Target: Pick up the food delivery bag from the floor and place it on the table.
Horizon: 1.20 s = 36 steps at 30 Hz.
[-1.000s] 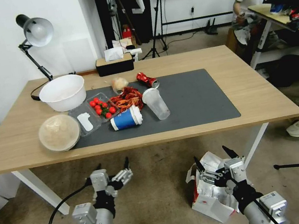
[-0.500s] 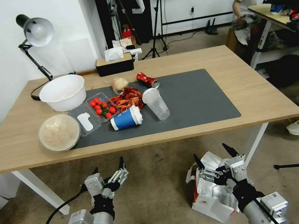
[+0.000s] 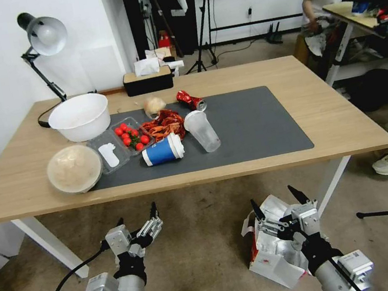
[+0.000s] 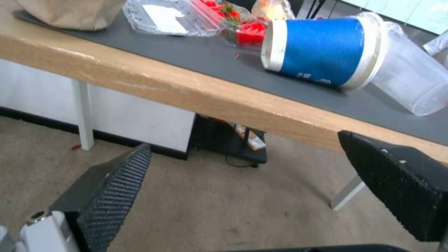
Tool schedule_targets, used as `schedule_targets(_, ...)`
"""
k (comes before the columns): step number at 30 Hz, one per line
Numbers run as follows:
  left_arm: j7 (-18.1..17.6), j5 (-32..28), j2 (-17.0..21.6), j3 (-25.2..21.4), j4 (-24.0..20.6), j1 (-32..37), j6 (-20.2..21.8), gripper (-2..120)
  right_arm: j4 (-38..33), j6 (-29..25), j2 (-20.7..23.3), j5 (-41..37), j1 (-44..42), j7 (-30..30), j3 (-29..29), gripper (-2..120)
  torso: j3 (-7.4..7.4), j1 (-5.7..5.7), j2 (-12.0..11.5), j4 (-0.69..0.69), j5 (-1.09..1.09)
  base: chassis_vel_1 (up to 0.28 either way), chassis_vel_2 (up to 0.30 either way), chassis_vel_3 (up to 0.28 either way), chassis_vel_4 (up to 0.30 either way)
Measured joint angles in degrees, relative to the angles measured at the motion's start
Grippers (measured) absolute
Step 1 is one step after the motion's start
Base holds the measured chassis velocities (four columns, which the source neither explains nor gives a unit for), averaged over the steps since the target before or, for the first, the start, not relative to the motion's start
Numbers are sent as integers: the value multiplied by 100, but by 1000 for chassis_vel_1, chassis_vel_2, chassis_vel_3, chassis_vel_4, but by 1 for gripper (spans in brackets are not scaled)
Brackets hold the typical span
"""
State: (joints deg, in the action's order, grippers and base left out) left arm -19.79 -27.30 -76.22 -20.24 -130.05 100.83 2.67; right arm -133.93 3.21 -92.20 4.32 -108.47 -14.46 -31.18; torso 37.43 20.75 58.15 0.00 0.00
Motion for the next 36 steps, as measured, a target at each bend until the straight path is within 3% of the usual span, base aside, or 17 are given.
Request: schedule_targets(36,59,194,-18,-9,-18,30,86,100,94,18,5,-85,39,9,-15,100,-542,-406,-945,0,0,0,0,0,0)
